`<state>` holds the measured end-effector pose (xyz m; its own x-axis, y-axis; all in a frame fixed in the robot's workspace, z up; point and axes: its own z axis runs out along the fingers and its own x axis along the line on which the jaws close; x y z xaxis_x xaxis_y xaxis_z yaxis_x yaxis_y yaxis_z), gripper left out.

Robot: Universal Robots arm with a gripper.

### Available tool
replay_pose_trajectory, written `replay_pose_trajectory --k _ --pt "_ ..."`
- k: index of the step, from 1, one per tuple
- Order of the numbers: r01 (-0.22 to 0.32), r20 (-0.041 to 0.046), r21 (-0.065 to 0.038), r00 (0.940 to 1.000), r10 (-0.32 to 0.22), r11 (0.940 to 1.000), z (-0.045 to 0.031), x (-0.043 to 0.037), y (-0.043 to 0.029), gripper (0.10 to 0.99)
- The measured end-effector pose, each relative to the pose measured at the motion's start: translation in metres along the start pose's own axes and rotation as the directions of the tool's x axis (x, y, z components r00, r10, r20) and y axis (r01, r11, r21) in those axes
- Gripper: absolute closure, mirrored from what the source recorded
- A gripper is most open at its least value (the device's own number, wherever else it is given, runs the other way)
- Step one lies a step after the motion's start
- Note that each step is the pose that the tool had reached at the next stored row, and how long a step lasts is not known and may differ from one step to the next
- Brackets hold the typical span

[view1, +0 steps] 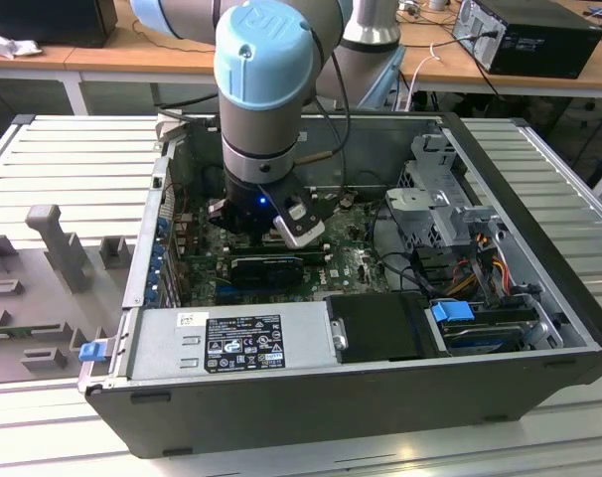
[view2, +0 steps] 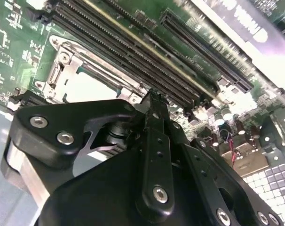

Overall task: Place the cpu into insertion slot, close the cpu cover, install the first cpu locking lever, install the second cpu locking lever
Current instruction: 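Install the second cpu locking lever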

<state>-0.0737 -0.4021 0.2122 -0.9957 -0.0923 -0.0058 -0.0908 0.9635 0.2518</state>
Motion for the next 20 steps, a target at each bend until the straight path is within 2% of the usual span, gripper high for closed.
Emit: replay_pose_trajectory --k 1,3,10,13,20 --pt "-0.001 0.0004 0.000 1.0000 0.001 1.0000 0.0000 0.0000 -0.0004 0.980" --pt "-0.003 0.0015 -0.008 1.0000 0.003 1.0000 -0.0003 0.0002 -0.0017 0.980" --pt "-0.003 0.0017 -0.011 1.0000 0.003 0.9999 0.0035 0.0003 -0.0022 0.980" --pt "-0.002 0.0035 -0.031 1.0000 0.002 0.9995 0.0077 0.0002 -0.0032 0.980" --pt "-0.002 0.0045 -0.042 1.0000 0.002 0.9991 0.0140 0.0017 -0.0039 0.980"
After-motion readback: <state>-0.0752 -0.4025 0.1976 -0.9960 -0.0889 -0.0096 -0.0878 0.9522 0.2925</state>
